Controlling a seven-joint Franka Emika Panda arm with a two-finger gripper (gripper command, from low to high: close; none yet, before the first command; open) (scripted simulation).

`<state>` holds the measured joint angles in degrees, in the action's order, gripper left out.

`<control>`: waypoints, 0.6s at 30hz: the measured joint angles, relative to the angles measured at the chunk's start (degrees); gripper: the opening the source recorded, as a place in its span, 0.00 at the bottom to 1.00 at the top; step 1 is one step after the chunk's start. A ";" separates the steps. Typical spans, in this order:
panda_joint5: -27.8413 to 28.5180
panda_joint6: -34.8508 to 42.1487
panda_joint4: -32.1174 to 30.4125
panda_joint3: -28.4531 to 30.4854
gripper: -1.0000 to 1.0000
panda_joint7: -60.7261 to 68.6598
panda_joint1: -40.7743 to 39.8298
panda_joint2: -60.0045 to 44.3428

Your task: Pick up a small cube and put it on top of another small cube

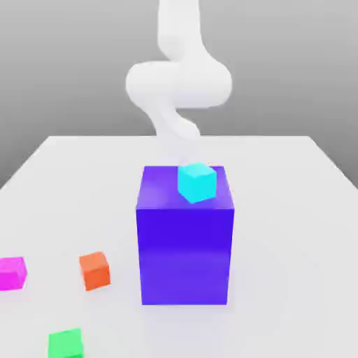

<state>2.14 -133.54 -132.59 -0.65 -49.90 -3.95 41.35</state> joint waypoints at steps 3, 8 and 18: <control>2.63 -2.17 -1.00 -0.53 0.50 -5.05 -4.81 -5.64; 6.48 -5.55 -2.56 -0.40 0.50 -12.82 -11.86 -14.66; 10.63 -12.52 -5.73 4.47 0.50 -25.80 -22.07 -32.39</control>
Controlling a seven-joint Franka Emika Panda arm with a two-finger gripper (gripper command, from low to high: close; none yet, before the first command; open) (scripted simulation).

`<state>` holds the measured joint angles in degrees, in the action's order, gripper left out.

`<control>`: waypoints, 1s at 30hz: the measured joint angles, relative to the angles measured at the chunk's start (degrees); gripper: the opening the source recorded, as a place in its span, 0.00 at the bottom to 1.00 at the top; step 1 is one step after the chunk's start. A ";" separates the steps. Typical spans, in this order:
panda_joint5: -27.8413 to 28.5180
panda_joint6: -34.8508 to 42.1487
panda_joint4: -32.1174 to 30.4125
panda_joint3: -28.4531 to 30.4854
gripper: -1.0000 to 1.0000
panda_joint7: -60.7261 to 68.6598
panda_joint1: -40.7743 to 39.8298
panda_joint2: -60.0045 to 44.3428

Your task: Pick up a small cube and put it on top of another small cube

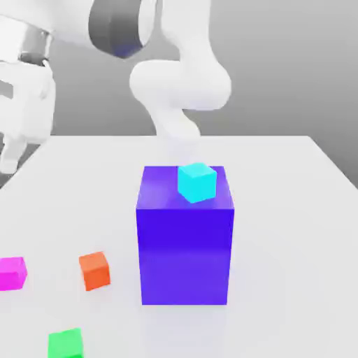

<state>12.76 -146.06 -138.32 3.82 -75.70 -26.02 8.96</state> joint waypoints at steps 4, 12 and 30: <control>-1.61 -3.15 -1.40 2.49 0.50 -2.86 -4.35 -6.90; -13.41 -9.62 -4.30 3.93 0.50 -2.41 -11.67 -20.20; -17.65 -13.38 -4.18 1.81 0.00 -1.05 -15.19 -25.92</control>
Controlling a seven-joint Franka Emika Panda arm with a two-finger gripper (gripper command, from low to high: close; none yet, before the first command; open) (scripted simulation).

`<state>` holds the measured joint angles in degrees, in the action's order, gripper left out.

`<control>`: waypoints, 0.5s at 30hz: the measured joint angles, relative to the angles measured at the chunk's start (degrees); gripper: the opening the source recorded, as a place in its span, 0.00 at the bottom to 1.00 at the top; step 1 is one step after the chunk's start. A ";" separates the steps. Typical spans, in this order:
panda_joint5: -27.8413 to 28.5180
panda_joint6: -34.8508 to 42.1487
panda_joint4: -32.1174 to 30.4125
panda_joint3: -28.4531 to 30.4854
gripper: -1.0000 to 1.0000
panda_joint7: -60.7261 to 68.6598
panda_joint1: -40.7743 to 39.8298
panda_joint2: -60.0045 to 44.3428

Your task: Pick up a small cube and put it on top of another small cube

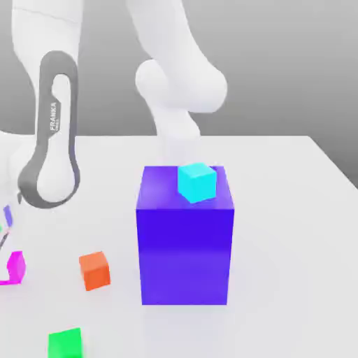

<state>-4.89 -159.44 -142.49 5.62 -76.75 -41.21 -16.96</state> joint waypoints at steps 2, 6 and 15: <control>1.34 2.60 0.08 -0.09 0.00 -1.90 1.08 2.51; 3.24 5.95 3.07 -1.96 0.00 -7.91 5.77 2.94; 5.70 13.05 10.56 -7.37 0.00 -20.86 16.85 2.60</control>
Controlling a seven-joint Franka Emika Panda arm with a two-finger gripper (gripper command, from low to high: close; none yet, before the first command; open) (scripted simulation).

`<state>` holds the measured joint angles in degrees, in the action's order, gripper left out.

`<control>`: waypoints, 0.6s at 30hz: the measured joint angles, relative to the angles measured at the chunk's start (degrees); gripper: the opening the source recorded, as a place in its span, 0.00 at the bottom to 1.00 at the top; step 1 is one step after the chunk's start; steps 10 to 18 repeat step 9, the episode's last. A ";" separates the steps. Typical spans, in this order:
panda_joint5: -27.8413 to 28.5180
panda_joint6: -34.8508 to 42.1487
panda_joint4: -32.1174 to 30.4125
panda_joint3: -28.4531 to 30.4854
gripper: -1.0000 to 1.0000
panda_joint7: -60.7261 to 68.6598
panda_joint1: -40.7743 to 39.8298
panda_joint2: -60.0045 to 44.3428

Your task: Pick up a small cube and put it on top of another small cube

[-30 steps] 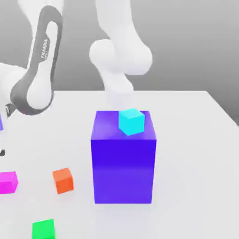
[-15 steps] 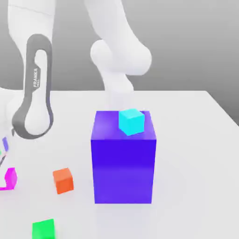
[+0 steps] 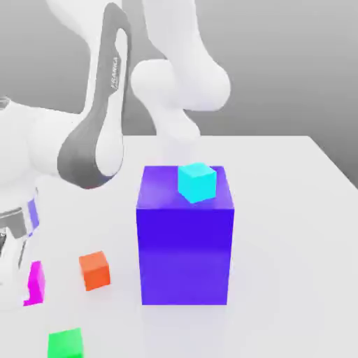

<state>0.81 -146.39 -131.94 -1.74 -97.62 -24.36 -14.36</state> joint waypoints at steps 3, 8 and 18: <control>0.48 -2.03 1.36 -0.59 0.00 -2.07 1.92 -3.37; 1.00 -6.47 1.78 -0.47 1.00 -2.64 2.32 -8.26; 1.00 -6.47 1.78 -0.47 1.00 -2.64 2.32 -8.26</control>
